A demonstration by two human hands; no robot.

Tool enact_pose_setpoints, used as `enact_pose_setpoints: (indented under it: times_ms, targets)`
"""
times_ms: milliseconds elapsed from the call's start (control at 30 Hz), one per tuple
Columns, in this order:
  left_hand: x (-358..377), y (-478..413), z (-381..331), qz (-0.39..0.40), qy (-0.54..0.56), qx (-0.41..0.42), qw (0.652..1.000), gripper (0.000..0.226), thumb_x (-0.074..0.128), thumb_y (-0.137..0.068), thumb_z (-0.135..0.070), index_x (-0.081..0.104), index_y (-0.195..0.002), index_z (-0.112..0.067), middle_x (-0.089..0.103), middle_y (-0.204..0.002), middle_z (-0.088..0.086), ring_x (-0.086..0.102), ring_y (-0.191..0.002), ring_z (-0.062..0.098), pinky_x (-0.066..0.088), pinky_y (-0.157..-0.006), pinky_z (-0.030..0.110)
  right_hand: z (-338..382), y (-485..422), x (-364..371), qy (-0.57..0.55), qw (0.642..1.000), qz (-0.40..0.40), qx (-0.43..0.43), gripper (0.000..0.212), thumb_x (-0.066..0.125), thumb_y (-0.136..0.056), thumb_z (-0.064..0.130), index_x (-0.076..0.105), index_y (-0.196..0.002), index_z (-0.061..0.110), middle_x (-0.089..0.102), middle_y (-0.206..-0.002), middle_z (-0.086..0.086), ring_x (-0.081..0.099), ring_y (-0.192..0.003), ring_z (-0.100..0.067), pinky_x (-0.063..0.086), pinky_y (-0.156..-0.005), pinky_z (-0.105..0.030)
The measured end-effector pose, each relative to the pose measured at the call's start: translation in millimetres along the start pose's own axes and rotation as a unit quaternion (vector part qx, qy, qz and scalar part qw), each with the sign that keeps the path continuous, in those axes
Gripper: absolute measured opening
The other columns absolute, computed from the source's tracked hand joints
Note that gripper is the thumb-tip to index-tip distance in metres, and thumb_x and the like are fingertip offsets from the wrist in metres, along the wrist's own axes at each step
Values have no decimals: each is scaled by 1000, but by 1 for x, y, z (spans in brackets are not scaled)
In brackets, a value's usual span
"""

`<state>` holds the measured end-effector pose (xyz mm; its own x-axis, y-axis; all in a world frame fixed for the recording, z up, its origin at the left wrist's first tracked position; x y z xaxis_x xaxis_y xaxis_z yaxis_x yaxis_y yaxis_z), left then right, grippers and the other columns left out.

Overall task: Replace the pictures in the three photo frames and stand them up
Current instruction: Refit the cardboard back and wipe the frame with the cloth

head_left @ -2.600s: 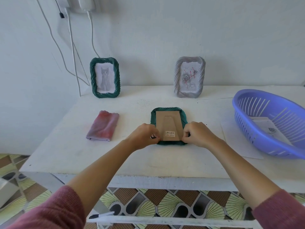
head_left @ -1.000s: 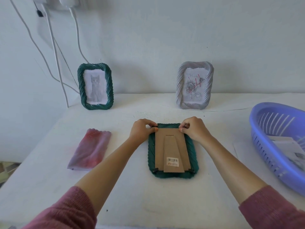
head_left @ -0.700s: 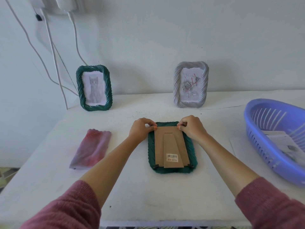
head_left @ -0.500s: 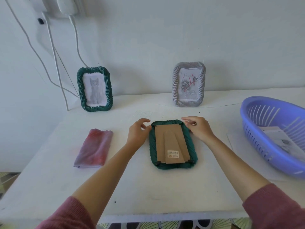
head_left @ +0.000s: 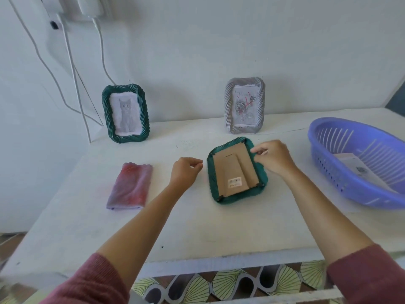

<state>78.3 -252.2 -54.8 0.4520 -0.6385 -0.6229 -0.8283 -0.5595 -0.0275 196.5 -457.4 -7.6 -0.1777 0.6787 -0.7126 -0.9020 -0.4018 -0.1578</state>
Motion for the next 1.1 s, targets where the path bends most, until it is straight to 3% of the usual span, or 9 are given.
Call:
enact_pose_setpoints:
  times_ms: [200,333,433,500,667,800,867,933,1100]
  targets:
    - [-1,11,-45,-8,232,-7,973,30,52,-93,-21,63,-118,-8,68,-99,6,59,-77,15,50,-72,25,89,-3,-26,129,984,50,-114,18,60,-76,-3,71,-89,-7,70,-86,-16,56,-66,-17,41,-55,-22]
    - [0,16,-54,0,347,-66,936,25,38,-98,-34,51,-116,-24,61,-96,2,60,-84,17,51,-74,29,125,11,9,84,975,137,-152,14,66,-81,12,72,-90,2,71,-85,-11,64,-71,-21,51,-68,-30]
    - [-3,18,-38,-24,322,-101,941,37,38,-97,-37,43,-129,-20,57,-115,2,60,-101,23,51,-75,32,114,14,36,5,974,183,-131,19,57,-90,18,72,-92,6,72,-87,-13,67,-70,-26,54,-73,-37]
    - [-4,21,-20,-38,294,-139,945,49,48,-95,-28,32,-141,-23,53,-122,4,59,-109,30,55,-82,39,87,10,47,-17,984,148,-95,24,50,-93,15,70,-100,4,71,-107,-11,67,-90,-34,53,-82,-39]
    - [2,24,10,-31,133,-105,985,51,48,-92,-11,38,-140,-21,58,-129,9,64,-98,27,55,-67,30,10,17,76,24,993,114,3,44,39,-97,26,41,-137,8,42,-146,-7,39,-134,-23,32,-108,-33]
    - [14,25,16,-45,73,-93,992,51,42,-94,-15,32,-144,-22,58,-121,5,57,-76,15,43,-45,12,-11,25,90,51,991,121,-15,55,35,-98,32,20,-147,13,19,-156,-2,18,-144,-16,18,-115,-30]
    - [22,25,15,-44,57,-85,994,51,40,-94,-14,32,-145,-19,56,-123,9,58,-95,24,54,-65,22,-14,26,94,81,988,124,-31,56,32,-99,32,15,-149,13,14,-158,-1,14,-145,-15,15,-117,-30]
    - [28,26,14,-39,16,-80,996,50,38,-95,-10,33,-145,-12,41,-144,10,36,-131,31,37,-106,36,-14,26,96,106,985,131,-41,55,30,-99,30,14,-148,12,12,-158,-2,12,-146,-15,11,-117,-29]
    - [22,29,10,-47,-27,-70,996,46,38,-97,-17,35,-143,-13,19,-157,5,11,-142,27,16,-116,36,-13,23,95,128,981,136,-51,54,29,-100,29,12,-148,11,12,-158,-3,12,-146,-15,9,-117,-27]
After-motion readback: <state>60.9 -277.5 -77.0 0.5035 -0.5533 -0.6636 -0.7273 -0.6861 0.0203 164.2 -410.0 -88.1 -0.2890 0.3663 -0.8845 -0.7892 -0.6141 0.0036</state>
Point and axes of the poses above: each hand's wrist, its own y-axis away from the middle knuckle, its own x-axis out of the palm, z = x × y, the point moved 7 cm from there along -y, towards the middle knuckle
